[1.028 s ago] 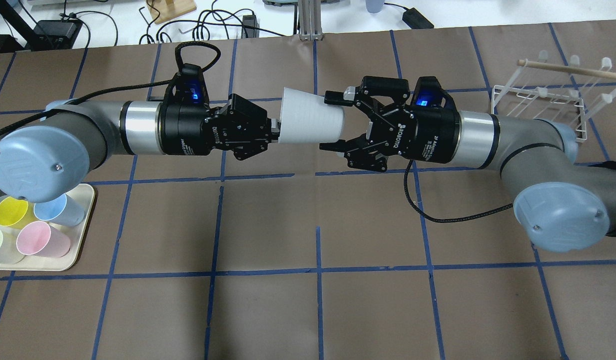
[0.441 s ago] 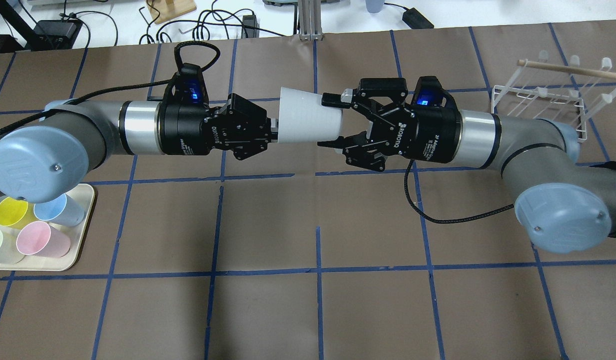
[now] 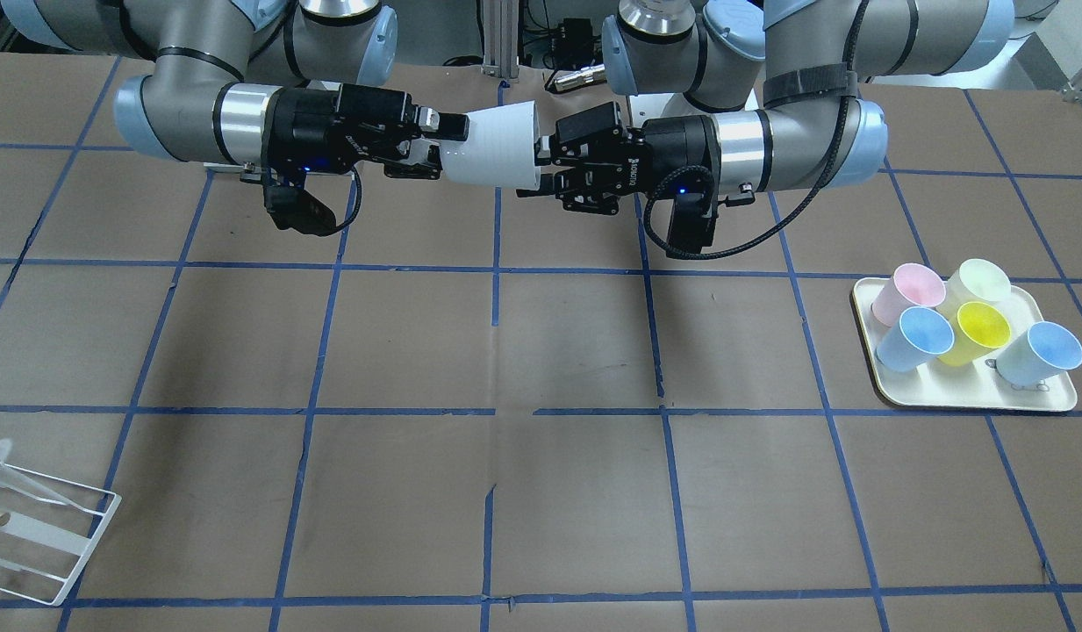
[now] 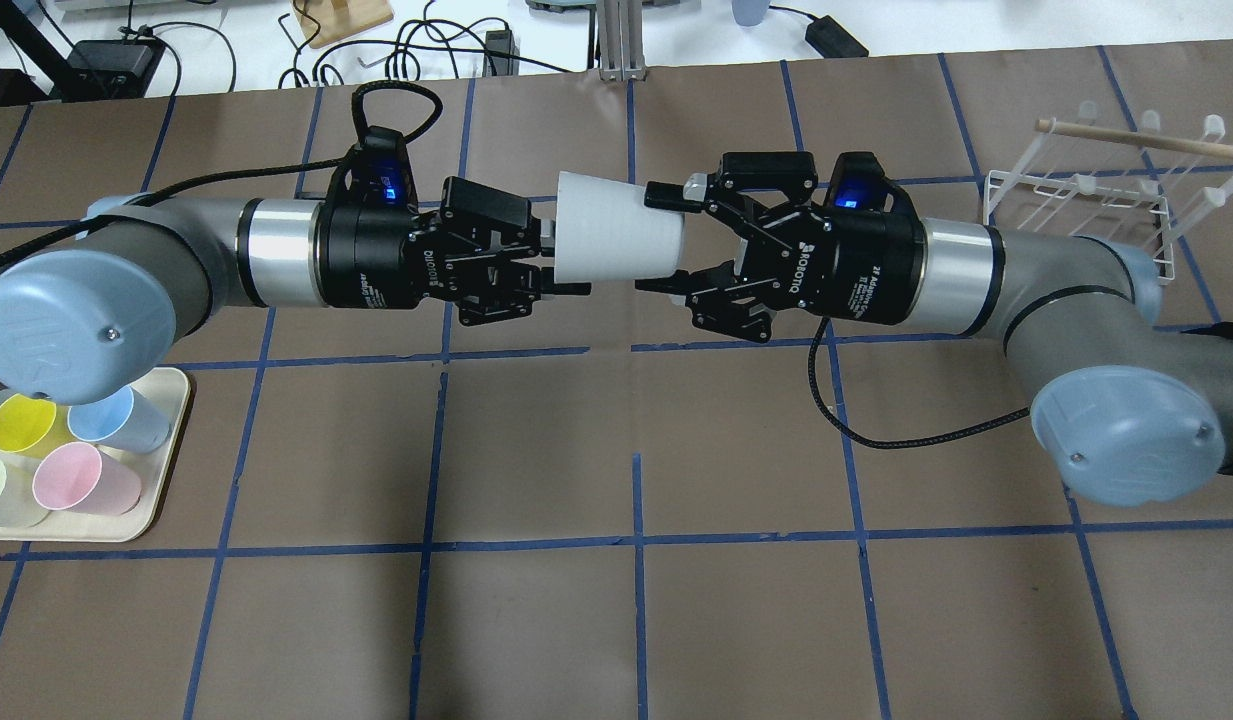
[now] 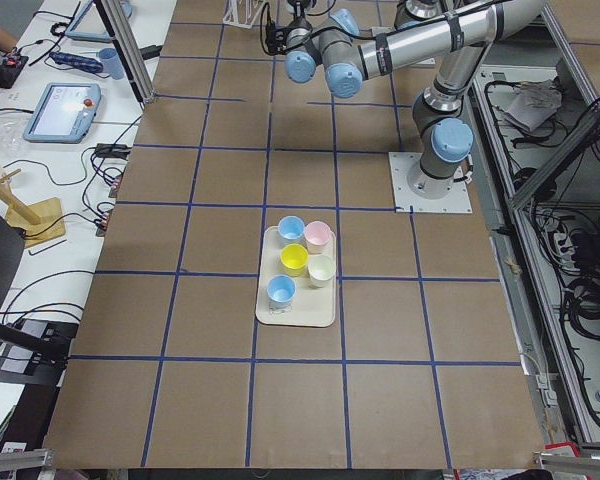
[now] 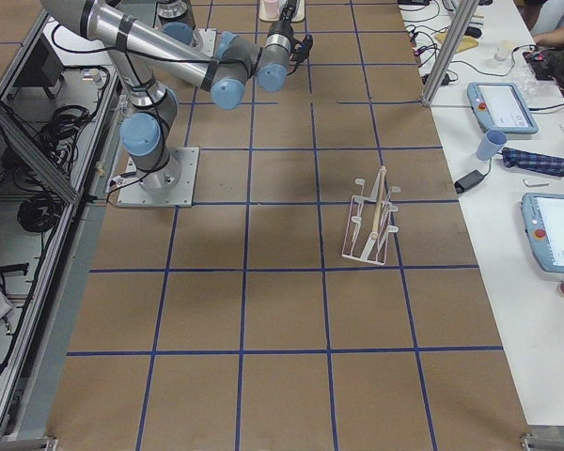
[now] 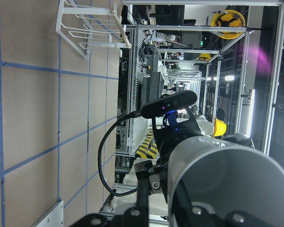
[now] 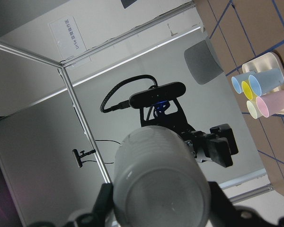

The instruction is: Transfer IKEA cup to right arm and place on rack

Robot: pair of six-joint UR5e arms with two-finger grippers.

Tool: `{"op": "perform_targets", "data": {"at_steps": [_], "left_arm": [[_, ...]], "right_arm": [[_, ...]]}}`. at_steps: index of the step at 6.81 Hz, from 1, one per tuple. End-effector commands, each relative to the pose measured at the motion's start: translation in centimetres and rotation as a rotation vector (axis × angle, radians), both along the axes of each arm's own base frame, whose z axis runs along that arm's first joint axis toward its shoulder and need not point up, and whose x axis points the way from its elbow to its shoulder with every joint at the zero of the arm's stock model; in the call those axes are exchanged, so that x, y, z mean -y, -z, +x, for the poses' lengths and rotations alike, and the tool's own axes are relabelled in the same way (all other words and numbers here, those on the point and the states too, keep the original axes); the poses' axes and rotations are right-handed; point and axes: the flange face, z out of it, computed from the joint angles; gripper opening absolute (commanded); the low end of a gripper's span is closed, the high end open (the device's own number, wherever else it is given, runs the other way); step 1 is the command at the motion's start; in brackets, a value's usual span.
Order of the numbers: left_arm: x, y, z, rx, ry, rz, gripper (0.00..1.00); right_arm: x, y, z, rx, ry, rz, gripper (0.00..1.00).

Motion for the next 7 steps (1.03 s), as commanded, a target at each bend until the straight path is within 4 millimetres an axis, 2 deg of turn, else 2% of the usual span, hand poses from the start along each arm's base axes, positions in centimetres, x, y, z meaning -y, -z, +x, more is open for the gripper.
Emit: {"op": "perform_targets", "data": {"at_steps": [1, 2, 3, 5, 6, 7], "left_arm": [[0.2, -0.9, 0.8, 0.006, -0.031, 0.056, 1.00], [0.5, -1.2, 2.0, 0.031, -0.042, 0.051, 1.00], [0.9, -2.0, 4.3, 0.129, -0.046, 0.099, 1.00], [1.5, -5.9, 5.9, 0.401, -0.014, 0.103, 1.00], [1.7, -6.9, 6.6, 0.570, 0.021, 0.067, 1.00], [2.1, -7.4, 7.2, 0.691, 0.029, 0.036, 1.00]], "right_arm": [[0.1, -0.1, -0.1, 0.000, 0.002, -0.001, 0.46], [0.5, -0.6, -0.6, 0.005, 0.011, 0.019, 0.45], [0.9, -0.6, -1.6, 0.004, 0.034, 0.015, 0.46], [1.5, -0.2, -3.6, -0.008, 0.074, 0.028, 0.46], [1.8, -0.1, -4.5, -0.074, 0.070, 0.050, 0.45], [2.9, -0.8, -7.0, -0.223, 0.075, 0.037, 0.45]]}}
